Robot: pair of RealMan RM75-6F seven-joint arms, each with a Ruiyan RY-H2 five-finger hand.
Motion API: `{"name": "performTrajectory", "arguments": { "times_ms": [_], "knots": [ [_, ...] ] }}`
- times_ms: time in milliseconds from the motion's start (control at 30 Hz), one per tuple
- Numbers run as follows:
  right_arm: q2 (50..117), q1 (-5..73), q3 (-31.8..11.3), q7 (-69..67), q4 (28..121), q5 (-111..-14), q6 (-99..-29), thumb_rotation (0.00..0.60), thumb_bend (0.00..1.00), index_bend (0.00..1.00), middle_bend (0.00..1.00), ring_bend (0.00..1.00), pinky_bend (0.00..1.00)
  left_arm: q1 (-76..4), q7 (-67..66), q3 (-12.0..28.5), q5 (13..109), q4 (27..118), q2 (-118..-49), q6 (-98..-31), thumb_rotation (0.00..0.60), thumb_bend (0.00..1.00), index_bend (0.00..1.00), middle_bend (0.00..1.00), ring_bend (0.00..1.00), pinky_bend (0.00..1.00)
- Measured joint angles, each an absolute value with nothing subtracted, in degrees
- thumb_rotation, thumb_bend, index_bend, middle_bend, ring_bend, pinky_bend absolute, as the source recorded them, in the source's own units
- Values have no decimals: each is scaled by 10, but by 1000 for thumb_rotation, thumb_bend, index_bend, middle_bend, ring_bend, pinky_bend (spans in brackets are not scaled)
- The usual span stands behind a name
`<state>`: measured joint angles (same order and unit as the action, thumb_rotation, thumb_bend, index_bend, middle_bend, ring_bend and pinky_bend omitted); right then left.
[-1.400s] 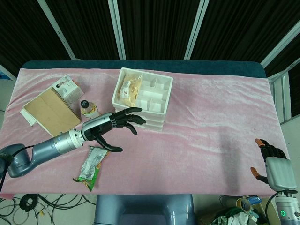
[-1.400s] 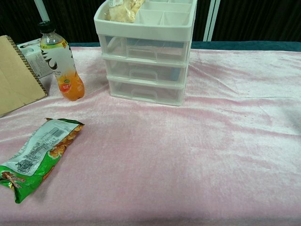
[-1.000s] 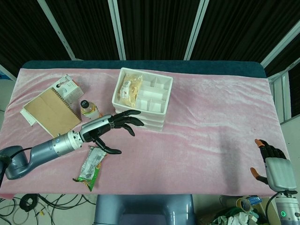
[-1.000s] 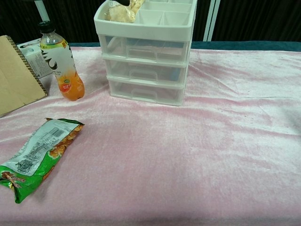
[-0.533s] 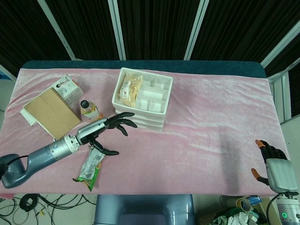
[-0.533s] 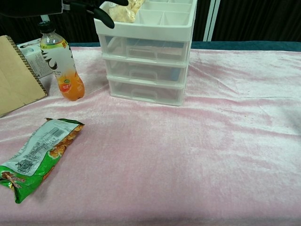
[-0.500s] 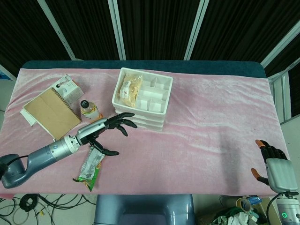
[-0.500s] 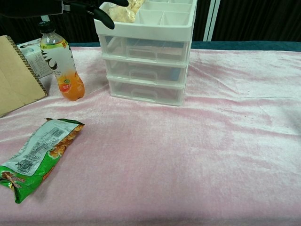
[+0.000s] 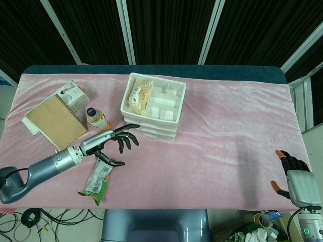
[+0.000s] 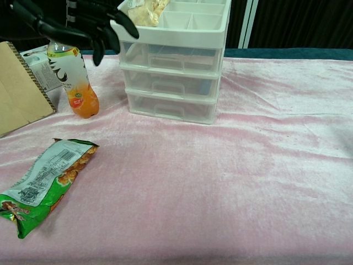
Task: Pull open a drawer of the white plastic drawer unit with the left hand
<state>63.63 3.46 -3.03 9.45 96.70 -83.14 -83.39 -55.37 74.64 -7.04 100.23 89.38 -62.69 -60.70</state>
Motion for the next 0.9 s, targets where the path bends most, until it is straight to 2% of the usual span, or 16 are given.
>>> {"name": "performTrajectory", "arguments": {
  "times_ms": [133,333,633,833,900],
  "knots": [
    [637,34,-30,97,967,-832,-834,600,177,141,122,188,204,-534,700,-78,957,899,-639,-569,600,283,0,471,549,647],
    [637,34,-31,98,968,-829,-835,600,177,141,122,188,204,-516,725,-84,928,871,-680,-534,600,318,0,625,630,678],
    [636,34,-32,98,968,-825,-833,600,177,141,122,188,204,-516,828,-92,964,807,-733,-532,600,343,0,668,657,688],
    [636,34,-32,99,968,-824,-831,600,177,141,122,188,204,-526,879,-88,977,765,-768,-538,600,463,0,672,667,688],
    [636,34,-33,99,969,-823,-832,600,177,141,122,188,204,-533,890,-84,978,753,-780,-536,600,466,0,671,667,688]
  ]
}}
